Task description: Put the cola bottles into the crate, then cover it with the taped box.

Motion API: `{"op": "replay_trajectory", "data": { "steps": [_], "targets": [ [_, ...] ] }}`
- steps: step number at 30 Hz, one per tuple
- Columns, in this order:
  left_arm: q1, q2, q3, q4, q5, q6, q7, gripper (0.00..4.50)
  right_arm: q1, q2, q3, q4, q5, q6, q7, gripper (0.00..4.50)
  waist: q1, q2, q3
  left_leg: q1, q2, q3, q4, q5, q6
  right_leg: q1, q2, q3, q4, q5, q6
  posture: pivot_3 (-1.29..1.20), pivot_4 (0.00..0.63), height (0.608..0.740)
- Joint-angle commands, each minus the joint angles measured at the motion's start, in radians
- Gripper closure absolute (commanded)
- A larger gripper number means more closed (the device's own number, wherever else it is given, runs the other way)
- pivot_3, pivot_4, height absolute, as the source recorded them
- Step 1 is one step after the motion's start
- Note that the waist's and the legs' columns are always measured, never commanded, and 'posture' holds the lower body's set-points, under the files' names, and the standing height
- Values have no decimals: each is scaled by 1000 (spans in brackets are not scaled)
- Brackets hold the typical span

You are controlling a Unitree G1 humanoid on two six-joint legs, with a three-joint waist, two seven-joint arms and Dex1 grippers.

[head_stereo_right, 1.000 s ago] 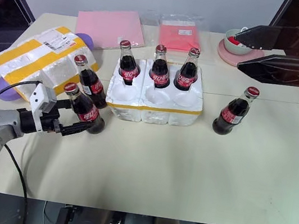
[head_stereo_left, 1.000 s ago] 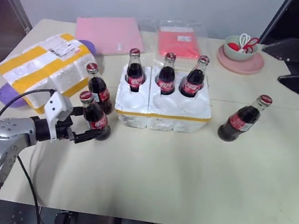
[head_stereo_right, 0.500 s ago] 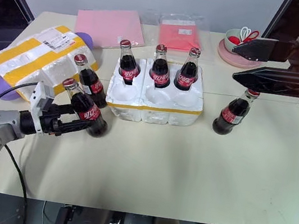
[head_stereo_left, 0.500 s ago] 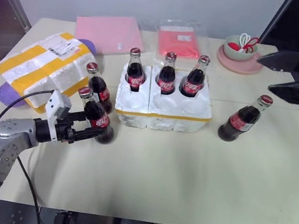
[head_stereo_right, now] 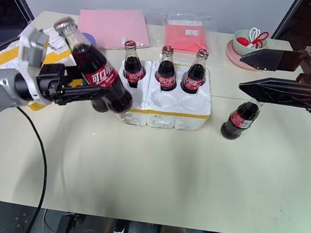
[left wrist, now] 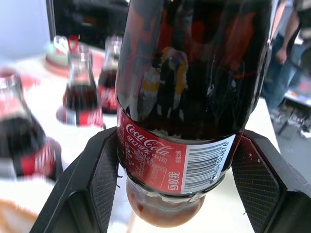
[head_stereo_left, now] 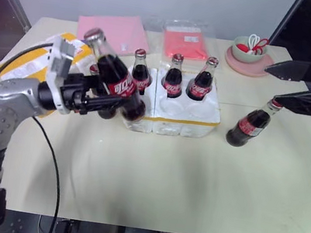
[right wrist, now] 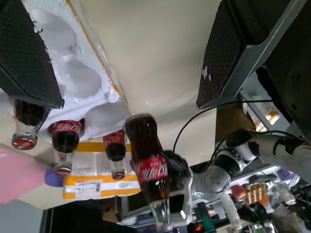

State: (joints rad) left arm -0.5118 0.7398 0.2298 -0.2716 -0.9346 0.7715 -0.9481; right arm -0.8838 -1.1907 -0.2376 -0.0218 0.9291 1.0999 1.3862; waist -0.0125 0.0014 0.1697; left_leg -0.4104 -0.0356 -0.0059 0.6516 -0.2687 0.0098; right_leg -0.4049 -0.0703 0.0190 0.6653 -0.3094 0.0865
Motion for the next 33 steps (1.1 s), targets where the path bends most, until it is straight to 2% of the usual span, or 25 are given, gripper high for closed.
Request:
{"op": "replay_trajectory", "data": {
  "steps": [1,7,11,15,20,28,31,32,33],
  "targets": [
    [-87,-52,-59,16,28,-45,-3,1738,-11,8,-46,-27,27,-18,-24,0,2,0,0,0,0,0,0,0,0,0,0,0,0,0,0,0,150,740],
    [-198,-183,-190,100,196,-151,34,1738,4,26,-64,-47,44,-14,-58,0,4,-2,1,-1,0,0,6,0,1,2,1,0,0,2,4,0,150,740],
    [-250,-271,-244,152,313,-216,118,1738,32,34,-96,-64,65,-8,-90,0,3,-2,1,-6,0,0,13,-2,4,1,2,1,1,3,6,0,150,740],
    [-271,-346,-282,183,366,-229,156,1738,79,42,-131,-94,87,-4,-122,0,4,-2,1,-8,0,0,15,-2,4,0,2,1,0,5,8,0,150,740],
    [-300,-371,-347,251,485,-212,213,1738,118,45,-151,-116,91,-16,-165,0,5,-2,1,-9,0,0,15,-2,4,-1,2,1,1,5,8,0,150,740],
    [-340,-366,-412,293,546,-170,172,1738,120,56,-159,-107,100,-20,-211,0,5,-2,1,-9,0,0,15,-2,4,-2,2,2,1,5,8,0,150,740],
    [-360,-371,-443,318,575,-174,147,279,124,69,-153,-106,93,-28,-226,0,6,-2,1,-10,0,0,16,-2,4,-2,2,2,1,5,8,0,150,740],
    [-364,-372,-443,320,579,-174,145,55,126,72,-150,-107,90,-31,-229,0,6,-2,1,-10,0,0,16,-2,4,-2,2,2,1,5,8,0,150,740],
    [-365,-370,-439,317,581,-173,142,55,126,75,-148,-106,88,-33,-232,0,6,-2,1,-9,0,0,16,-2,4,-2,2,2,1,5,8,0,150,740]
  ]
}}
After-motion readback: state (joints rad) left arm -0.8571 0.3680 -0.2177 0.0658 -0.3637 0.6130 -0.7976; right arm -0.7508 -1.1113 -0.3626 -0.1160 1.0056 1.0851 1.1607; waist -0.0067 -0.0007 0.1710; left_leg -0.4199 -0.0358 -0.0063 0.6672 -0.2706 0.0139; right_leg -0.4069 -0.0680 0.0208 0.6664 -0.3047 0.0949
